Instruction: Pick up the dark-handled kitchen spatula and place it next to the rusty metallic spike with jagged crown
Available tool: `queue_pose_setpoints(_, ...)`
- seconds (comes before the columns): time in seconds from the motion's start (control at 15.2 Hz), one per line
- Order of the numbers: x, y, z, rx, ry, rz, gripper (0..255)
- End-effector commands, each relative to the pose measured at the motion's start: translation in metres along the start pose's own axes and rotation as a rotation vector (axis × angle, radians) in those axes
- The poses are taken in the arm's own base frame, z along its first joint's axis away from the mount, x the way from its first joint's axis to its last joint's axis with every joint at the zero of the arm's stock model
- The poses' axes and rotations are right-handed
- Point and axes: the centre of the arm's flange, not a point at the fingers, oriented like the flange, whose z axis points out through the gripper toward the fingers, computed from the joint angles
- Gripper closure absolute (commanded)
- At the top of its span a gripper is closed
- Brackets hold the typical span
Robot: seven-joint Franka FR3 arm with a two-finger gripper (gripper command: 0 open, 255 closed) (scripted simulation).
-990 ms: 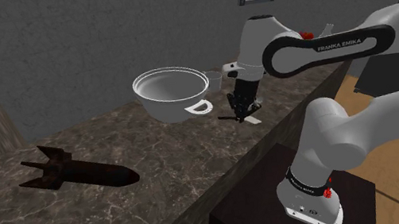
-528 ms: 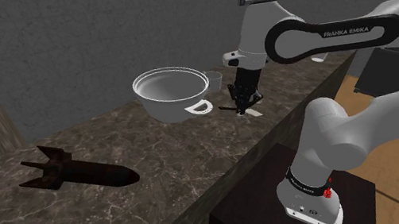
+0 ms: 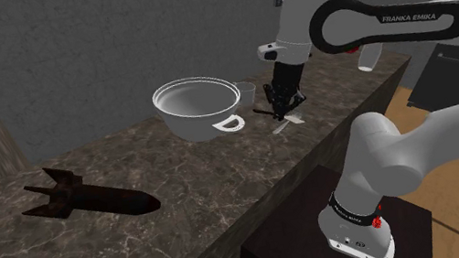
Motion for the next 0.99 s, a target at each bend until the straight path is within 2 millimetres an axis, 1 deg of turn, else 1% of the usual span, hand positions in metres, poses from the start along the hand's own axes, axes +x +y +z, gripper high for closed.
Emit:
queue_pose_setpoints(0.0, 0.000, 0.000, -0.010, 0.000, 0.000, 0.000, 255)
queue_pose_setpoints(0.26, 0.002, 0.000, -0.031, 0.000, 0.000, 0.000, 255)
queue_pose_setpoints(0.33, 0.002, 0.000, -0.033, 0.000, 0.000, 0.000, 255)
queue_pose_setpoints(0.92, 0.120, 0.014, -0.026, 0.000, 0.000, 0.000, 255)
